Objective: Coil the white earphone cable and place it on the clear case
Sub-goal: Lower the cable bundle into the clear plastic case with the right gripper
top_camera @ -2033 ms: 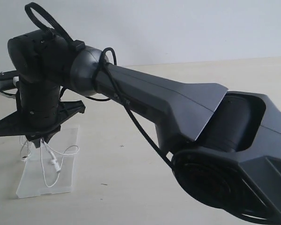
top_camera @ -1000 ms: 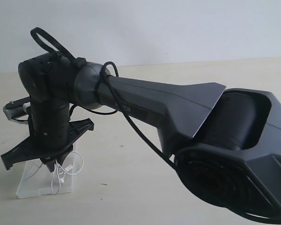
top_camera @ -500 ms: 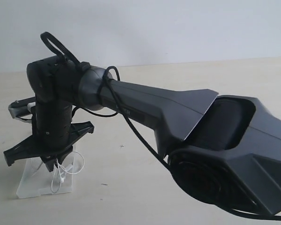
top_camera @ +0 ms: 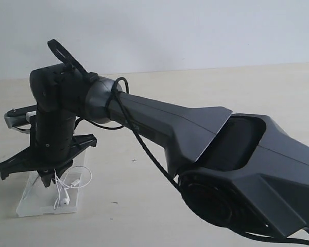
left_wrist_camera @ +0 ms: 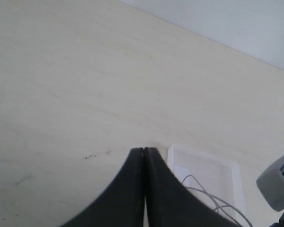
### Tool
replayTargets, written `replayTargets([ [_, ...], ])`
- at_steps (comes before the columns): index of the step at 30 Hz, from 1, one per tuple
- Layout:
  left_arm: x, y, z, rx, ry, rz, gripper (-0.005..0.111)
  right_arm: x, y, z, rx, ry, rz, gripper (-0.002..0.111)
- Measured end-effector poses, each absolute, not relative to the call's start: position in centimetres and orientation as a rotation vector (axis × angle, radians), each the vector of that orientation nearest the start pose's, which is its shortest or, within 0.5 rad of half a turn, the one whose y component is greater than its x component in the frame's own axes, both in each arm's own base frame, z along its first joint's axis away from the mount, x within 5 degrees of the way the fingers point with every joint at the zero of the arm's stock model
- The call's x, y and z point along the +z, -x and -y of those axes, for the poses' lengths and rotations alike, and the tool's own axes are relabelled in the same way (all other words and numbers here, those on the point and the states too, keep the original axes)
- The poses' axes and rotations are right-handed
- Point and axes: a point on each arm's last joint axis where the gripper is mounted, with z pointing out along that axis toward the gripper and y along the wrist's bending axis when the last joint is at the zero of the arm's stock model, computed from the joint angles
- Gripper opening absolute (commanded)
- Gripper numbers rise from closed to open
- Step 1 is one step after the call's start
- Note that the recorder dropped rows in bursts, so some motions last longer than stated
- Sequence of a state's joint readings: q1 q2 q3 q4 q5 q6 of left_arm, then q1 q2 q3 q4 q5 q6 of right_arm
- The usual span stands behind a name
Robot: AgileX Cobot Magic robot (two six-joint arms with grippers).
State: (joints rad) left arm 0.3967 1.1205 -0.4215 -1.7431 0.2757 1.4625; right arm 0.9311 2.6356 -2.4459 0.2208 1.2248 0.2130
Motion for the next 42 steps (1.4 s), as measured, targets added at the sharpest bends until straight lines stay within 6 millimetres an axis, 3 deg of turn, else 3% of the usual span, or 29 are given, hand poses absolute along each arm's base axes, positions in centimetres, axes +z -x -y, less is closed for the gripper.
replayTargets([
  [5, 22.13, -19.75, -5.62, -0.224, 0.559, -2.044, 0.000, 13.85, -30.69, -44.51, 0.494, 0.987, -2.847, 0.047],
  [8, 22.13, -19.75, -5.62, -0.224, 0.559, -2.044, 0.000, 13.88, -30.59, -44.58, 0.513, 0.984, -2.853, 0.060],
  [28, 22.13, -19.75, -5.62, -0.224, 0.559, -2.044, 0.000, 14.17, -29.86, -45.16, 0.670, 0.839, -2.951, 0.061],
  [42, 22.13, -19.75, -5.62, -0.224, 0.559, -2.044, 0.000, 14.11, -30.84, -44.38, 0.473, 0.897, -2.872, 0.061],
])
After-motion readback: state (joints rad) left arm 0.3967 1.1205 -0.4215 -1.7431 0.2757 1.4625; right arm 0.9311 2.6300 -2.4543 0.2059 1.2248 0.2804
